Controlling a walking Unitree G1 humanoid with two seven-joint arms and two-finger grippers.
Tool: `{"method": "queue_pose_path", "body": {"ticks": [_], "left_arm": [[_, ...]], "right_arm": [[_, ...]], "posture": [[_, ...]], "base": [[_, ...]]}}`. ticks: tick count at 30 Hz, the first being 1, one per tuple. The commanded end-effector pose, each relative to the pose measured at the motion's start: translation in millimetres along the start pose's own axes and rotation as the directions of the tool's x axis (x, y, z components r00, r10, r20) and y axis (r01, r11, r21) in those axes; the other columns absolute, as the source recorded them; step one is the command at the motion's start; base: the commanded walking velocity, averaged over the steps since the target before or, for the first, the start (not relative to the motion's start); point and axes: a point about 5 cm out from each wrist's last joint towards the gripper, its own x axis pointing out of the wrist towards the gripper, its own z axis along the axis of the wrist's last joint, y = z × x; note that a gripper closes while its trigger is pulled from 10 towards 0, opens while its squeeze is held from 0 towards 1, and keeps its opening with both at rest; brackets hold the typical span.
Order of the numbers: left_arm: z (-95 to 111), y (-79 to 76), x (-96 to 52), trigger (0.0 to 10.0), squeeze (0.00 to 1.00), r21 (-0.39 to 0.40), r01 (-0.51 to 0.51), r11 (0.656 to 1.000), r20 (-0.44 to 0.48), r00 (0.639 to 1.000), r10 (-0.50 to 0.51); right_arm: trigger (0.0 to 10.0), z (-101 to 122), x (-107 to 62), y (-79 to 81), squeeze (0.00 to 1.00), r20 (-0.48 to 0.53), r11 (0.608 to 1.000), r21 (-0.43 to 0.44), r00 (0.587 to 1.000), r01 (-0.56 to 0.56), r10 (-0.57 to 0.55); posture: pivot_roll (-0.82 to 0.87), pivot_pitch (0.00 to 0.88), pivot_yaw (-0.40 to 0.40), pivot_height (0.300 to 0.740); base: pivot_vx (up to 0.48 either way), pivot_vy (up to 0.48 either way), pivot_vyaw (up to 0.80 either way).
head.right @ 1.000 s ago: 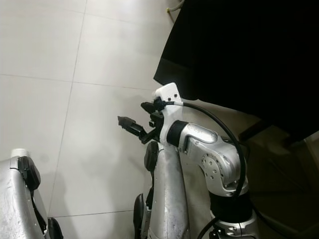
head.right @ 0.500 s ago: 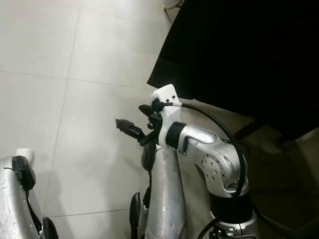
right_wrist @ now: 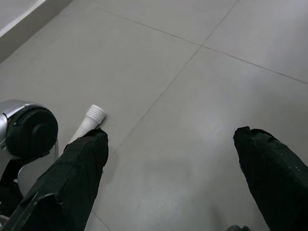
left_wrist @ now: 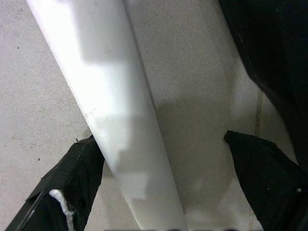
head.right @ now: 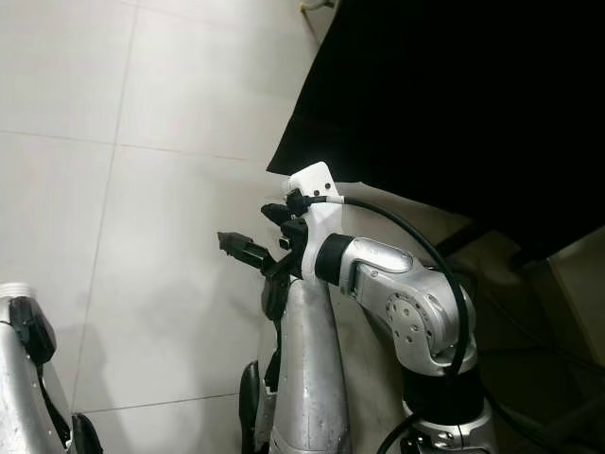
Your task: Building children table
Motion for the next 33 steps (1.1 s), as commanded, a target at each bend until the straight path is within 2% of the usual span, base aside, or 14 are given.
{"method": "queue_pose_path", "body": {"ticks": [1,2,3,4,5,17,22,27,28,29,30,31,32,33], "left_arm": [[-17.7,-5.7,-3.8,9.8,0.00,-0.007,-0.007,1.000,-0.062,0.998,0.006],[-19.4,-5.7,-4.2,8.8,0.00,-0.007,-0.013,1.000,-0.068,0.998,0.012],[-19.4,-5.7,-4.2,8.8,0.00,-0.007,-0.013,1.000,-0.068,0.998,0.012],[-21.2,-5.5,-4.7,4.7,0.00,-0.008,-0.018,1.000,-0.074,0.997,0.017],[-24.2,-5.6,-5.7,0.0,0.00,-0.013,-0.025,1.000,-0.078,0.997,0.024],[-37.6,-9.4,-10.3,0.0,0.00,-0.015,-0.068,0.998,-0.105,0.992,0.066],[-45.5,-2.3,-13.4,0.0,0.00,-0.062,-0.153,0.986,-0.141,0.980,0.143],[-47.5,14.5,-16.3,0.0,0.00,-0.109,-0.259,0.960,-0.146,0.959,0.242],[-48.8,26.2,-18.6,0.0,0.00,-0.135,-0.334,0.933,-0.156,0.937,0.313],[-51.5,42.8,-23.3,0.0,0.00,-0.178,-0.438,0.881,-0.176,0.895,0.409],[-51.5,42.8,-23.3,0.0,0.00,-0.178,-0.438,0.881,-0.176,0.895,0.409],[-54.2,58.4,-28.6,0.0,0.00,-0.198,-0.533,0.822,-0.197,0.844,0.499],[-54.2,58.4,-28.6,0.0,0.00,-0.198,-0.533,0.822,-0.197,0.844,0.499],[-53.5,83.6,-38.2,0.0,0.00,-0.232,-0.655,0.719,-0.183,0.755,0.630]], "right_arm": [[10.0,2.0,-6.8,-0.8,0.00,0.002,1.000,-0.009,1.000,0.010,-0.010],[10.0,2.5,-7.1,-1.0,0.00,0.002,1.000,-0.009,1.000,0.010,-0.010],[10.0,2.5,-7.1,-1.0,0.00,0.002,1.000,-0.009,1.000,0.010,-0.010],[10.0,2.7,-7.3,-1.1,0.00,0.001,1.000,-0.010,1.000,0.010,-0.010],[10.0,3.1,-7.8,-1.3,0.00,0.000,1.000,-0.010,1.000,0.010,-0.010],[10.0,3.7,-6.6,-4.0,0.00,-0.002,1.000,-0.010,1.000,0.012,-0.012],[10.0,4.0,-2.8,-3.8,0.00,0.010,1.000,-0.006,1.000,0.009,-0.009],[10.0,5.3,2.0,-2.3,0.00,0.030,1.000,0.007,1.000,0.000,0.000],[10.0,5.0,4.5,-1.1,0.00,0.038,1.000,0.013,0.999,-0.008,0.008],[10.0,5.1,7.3,1.0,0.00,0.052,1.000,0.023,0.998,-0.021,0.020],[10.0,5.1,7.3,1.0,0.00,0.052,1.000,0.023,0.998,-0.021,0.020],[10.0,4.5,11.0,3.1,0.00,0.064,0.999,0.033,0.997,-0.033,0.031],[10.0,4.5,11.0,3.1,0.00,0.064,0.999,0.033,0.997,-0.033,0.031],[10.0,5.0,17.4,7.4,0.00,0.092,0.998,0.043,0.994,-0.054,0.050]], "posture": [[-0.46,0.381,-0.342,0.300],[-0.46,0.384,-0.344,0.300],[-0.46,0.384,-0.344,0.300],[-0.46,0.384,-0.344,0.300],[-0.46,0.383,-0.348,0.300],[-0.45,0.381,-0.351,0.300],[-0.43,0.374,-0.340,0.300],[-0.39,0.361,-0.322,0.300],[-0.36,0.352,-0.313,0.300],[-0.34,0.342,-0.305,0.300],[-0.34,0.342,-0.305,0.300],[-0.32,0.333,-0.294,0.305],[-0.32,0.333,-0.294,0.305],[-0.28,0.308,-0.274,0.315]], "base": [[0.000,0.000,0.00],[0.000,0.000,0.00],[0.000,0.000,0.00],[0.000,0.000,0.00],[0.000,0.000,0.00],[0.000,0.000,0.00],[0.000,0.000,0.00],[0.000,0.000,0.00],[0.000,0.000,0.00],[0.000,0.000,0.00],[0.000,0.000,0.00],[0.000,0.000,0.00],[0.000,0.000,0.00],[0.000,0.000,0.00]]}}
